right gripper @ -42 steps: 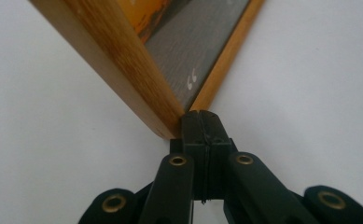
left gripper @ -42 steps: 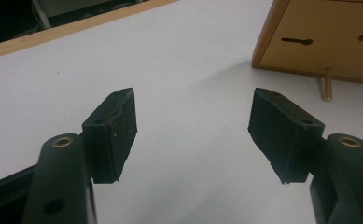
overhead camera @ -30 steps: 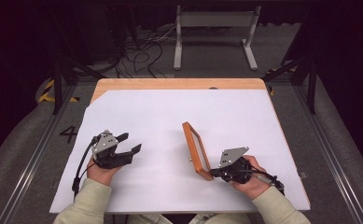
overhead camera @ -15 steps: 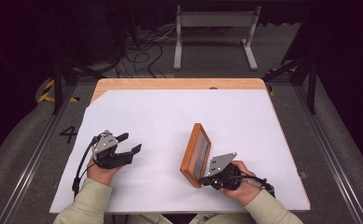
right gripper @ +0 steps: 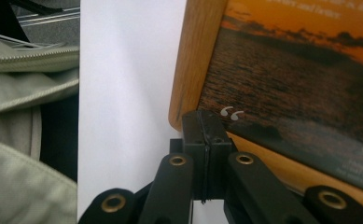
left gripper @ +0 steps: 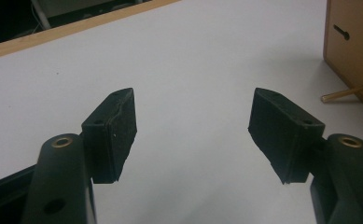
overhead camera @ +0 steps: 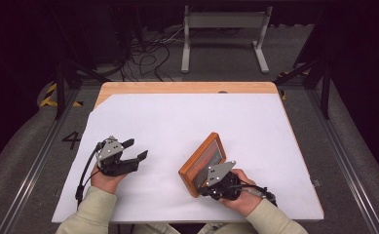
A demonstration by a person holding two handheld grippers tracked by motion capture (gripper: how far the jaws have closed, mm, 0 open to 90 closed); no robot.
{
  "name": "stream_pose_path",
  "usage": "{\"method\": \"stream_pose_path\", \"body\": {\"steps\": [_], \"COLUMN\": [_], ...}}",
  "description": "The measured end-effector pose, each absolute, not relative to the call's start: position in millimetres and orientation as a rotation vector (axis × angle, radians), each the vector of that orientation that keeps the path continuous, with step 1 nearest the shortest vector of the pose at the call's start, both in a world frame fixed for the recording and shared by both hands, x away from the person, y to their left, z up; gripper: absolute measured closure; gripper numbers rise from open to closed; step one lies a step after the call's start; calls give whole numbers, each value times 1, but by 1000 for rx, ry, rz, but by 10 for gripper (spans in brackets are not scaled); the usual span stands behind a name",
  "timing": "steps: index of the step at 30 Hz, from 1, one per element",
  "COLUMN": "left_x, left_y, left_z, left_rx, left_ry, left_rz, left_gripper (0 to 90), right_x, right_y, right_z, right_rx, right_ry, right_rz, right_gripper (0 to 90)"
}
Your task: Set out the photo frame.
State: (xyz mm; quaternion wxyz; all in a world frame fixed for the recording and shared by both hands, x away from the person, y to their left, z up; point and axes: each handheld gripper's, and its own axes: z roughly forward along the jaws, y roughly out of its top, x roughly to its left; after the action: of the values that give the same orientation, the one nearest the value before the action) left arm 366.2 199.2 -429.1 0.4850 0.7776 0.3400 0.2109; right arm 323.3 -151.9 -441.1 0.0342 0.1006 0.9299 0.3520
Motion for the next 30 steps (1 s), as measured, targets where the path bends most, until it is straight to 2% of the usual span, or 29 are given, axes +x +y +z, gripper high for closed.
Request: {"method": "stream_pose_path", "body": {"steps": [8,12,17,22,27,30], "left_x": [366,366,367,367,368,368], "left_y": [200,200,201,201,201,201], "left_z": [-429,-429,-429,-429,-429,-429], "left_rx": [1889,1889,1882,1880,1887,1885], "left_ry": [828,831,826,831,825,831], "left_rz": [513,511,498,484,486,480], "left_gripper": [325,325,325,324,323,323], "right_x": [324,325,335,343,373,394], "right_y": [-137,-143,-158,-164,-164,-151], "right_z": [-442,-428,-383,-354,-323,-321], "right_rx": [277,274,248,198,134,59], "right_ry": [2860,2854,2792,2789,2780,2831], "right_rz": [1060,1081,1118,1094,1091,955], "right_gripper": [896,805,679,622,531,415]}}
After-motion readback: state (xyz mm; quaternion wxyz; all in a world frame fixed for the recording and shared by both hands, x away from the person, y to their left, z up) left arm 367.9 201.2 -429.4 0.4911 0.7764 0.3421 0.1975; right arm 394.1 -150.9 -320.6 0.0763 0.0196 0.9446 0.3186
